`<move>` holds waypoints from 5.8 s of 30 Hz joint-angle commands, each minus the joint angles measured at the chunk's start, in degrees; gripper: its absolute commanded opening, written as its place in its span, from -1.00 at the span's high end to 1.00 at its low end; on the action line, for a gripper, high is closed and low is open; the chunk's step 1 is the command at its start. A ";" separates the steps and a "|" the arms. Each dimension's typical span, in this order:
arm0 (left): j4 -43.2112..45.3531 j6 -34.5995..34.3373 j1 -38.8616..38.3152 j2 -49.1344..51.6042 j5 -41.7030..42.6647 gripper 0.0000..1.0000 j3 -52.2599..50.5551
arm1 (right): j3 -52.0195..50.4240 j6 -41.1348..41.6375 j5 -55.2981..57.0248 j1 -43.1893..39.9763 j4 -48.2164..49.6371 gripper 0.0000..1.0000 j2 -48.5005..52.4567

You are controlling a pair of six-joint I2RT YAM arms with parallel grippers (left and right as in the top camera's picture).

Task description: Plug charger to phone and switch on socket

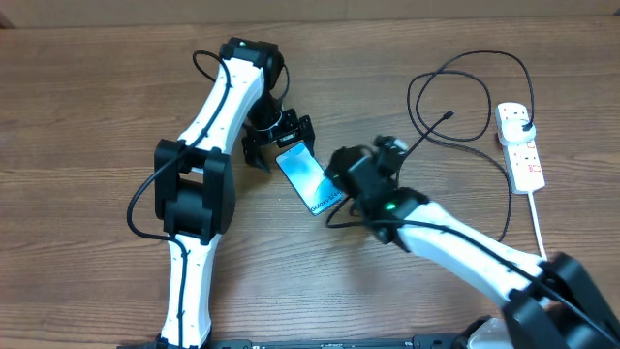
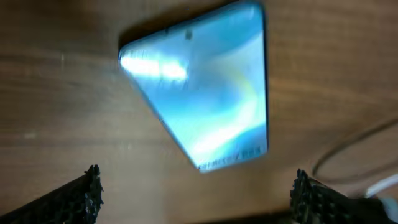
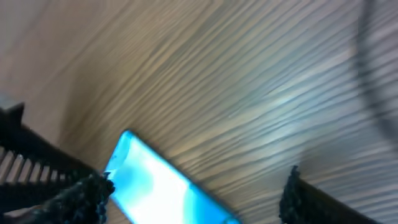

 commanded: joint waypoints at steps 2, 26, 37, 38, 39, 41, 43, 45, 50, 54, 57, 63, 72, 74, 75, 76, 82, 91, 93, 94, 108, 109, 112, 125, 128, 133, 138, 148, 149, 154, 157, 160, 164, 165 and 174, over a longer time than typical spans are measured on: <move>3.91 -9.31 -4.22 -0.02 -6.40 -1.00 0.59 | 1.03 -0.24 -3.78 -5.05 -5.60 -1.00 -6.78; 15.63 -26.43 -9.38 -0.02 -13.92 -0.99 -10.54 | 1.03 -4.42 -16.35 -16.48 -25.14 -1.00 -10.54; 13.09 -23.34 -9.66 -0.02 -13.22 -0.99 -10.56 | 1.03 -4.81 -16.17 -16.48 -25.00 -1.00 -10.49; 13.81 -23.78 -9.94 -0.02 -13.62 -1.00 -10.60 | 1.03 -4.81 -16.15 -16.48 -24.98 -1.00 -10.49; 14.36 -24.26 -10.21 -0.02 -14.47 -1.00 -10.64 | 1.03 -4.81 -16.13 -16.48 -25.00 -1.00 -10.49; 15.19 -25.92 -11.26 -0.02 -16.94 -0.98 -10.80 | 1.03 -4.81 -16.15 -16.48 -25.00 -1.00 -10.49; 16.20 -26.99 -12.39 -0.02 -19.32 -0.96 -10.99 | 1.03 -4.81 -16.15 -16.48 -25.03 -1.00 -10.49; 16.61 -27.67 -13.46 -0.02 -21.55 -0.88 -11.02 | 1.03 -4.81 -16.15 -16.48 -25.22 -1.00 -10.49; 16.57 -30.47 -15.06 -0.02 -25.59 -0.70 -11.08 | 1.03 -4.81 -16.17 -16.48 -26.34 -1.00 -10.49; 17.79 -28.96 -15.21 -0.02 -28.02 -0.61 -11.26 | 1.03 -4.83 -16.15 -16.48 -26.69 -1.00 -10.49; 21.20 -22.49 -14.88 -0.02 -28.00 -0.61 -11.28 | 1.03 -4.83 -16.15 -16.48 -26.69 -1.00 -10.49; 19.30 -21.35 -13.31 -0.02 -27.32 -0.95 -11.28 | 1.03 -5.79 -16.13 -16.48 -27.32 -1.00 -10.49; 13.40 -22.80 -10.45 -0.02 -20.96 -1.00 -11.30 | 1.25 -12.31 -14.25 -25.03 -32.96 -1.00 -12.66; 13.68 -22.82 -10.95 -0.02 -20.98 -1.00 -11.45 | 1.25 -12.37 -14.71 -28.96 -34.97 -1.00 -14.88; 14.25 -22.82 -11.39 -0.02 -20.98 -1.00 -11.63 | 1.25 -12.85 -14.93 -31.04 -36.09 -1.00 -16.44; 14.73 -22.82 -11.82 -0.02 -21.11 -1.00 -11.85 | 1.25 -14.58 -15.50 -32.96 -36.81 -1.00 -18.16; 19.06 -24.24 -13.35 -0.02 -21.53 -1.00 -16.02 | 1.25 -21.38 -19.45 -41.55 -39.89 -1.00 -29.75; 18.97 -24.98 -12.76 -0.02 -18.95 -0.93 -18.34 | 1.25 -24.33 -19.28 -44.02 -41.40 -1.00 -41.92; 19.63 -25.51 -13.03 -0.02 -18.91 -0.92 -18.80 | 1.25 -24.30 -19.28 -44.02 -41.35 -1.00 -42.58; 19.96 -25.83 -13.09 -0.02 -18.86 -0.91 -18.93 | 1.25 -24.30 -19.28 -44.02 -41.35 -1.00 -42.64; 27.54 -21.40 -7.26 -0.02 -19.12 -0.51 -19.08 | 1.25 -24.26 -23.93 -44.00 -41.46 -1.00 -42.49; 27.58 -20.61 -6.51 -0.02 -19.41 -0.51 -19.08 | 1.25 -24.28 -23.93 -44.00 -41.48 -1.00 -42.38; 27.54 -19.15 -4.02 -0.02 -20.55 -0.55 -19.08 | 1.25 -24.26 -23.93 -44.00 -41.48 -1.00 -41.83; 26.99 -18.93 -3.54 -0.02 -20.13 -0.99 -19.10 | 1.25 -23.87 -26.29 -44.00 -41.16 -1.00 -37.70; 26.43 -18.97 -4.07 -0.02 -22.18 -1.00 -19.12 | 1.25 -23.87 -27.06 -44.00 -41.38 -1.00 -36.44; 26.29 -19.32 -4.07 -0.02 -22.47 -1.00 -19.21 | 1.25 -23.87 -27.41 -44.00 -41.35 -1.00 -34.51; 26.43 -20.68 -4.07 -0.02 -22.49 -0.92 -19.45 | 1.25 -23.87 -27.41 -44.00 -41.35 -1.00 -32.83; 26.53 -22.84 -3.63 -0.02 -22.03 -0.39 -21.44 | 1.25 -23.85 -28.35 -44.00 -40.79 -1.00 -32.20; 26.45 -22.84 -3.65 -0.02 -22.01 -0.39 -21.42 | 1.25 -23.85 -28.76 -44.00 -40.44 -1.00 -32.20; 26.21 -21.38 -3.54 -0.15 -20.39 -0.37 -21.29 | 1.11 -23.82 -29.05 -44.00 -38.18 -1.00 -31.61; 25.18 -21.05 -2.89 -0.26 -17.77 -0.34 -20.41 | 1.11 -23.85 -32.65 -44.00 -36.46 -0.99 -29.90; 22.93 -18.97 -1.33 -0.26 -12.68 -0.34 -17.92 | 1.11 -23.82 -37.35 -43.76 -35.76 -1.00 -26.80; 20.09 -18.10 0.22 -0.26 -10.16 -0.28 -15.10 | 1.11 -23.82 -39.15 -43.67 -35.98 -1.00 -23.58; 19.50 -17.75 0.50 -0.26 -10.19 -0.27 -14.47 | 1.11 -23.85 -39.85 -43.67 -35.95 -0.99 -22.93; 16.04 -16.37 1.55 -0.26 -10.21 -0.22 -9.29 | 1.07 -23.82 -42.77 -41.09 -35.95 -1.00 -17.31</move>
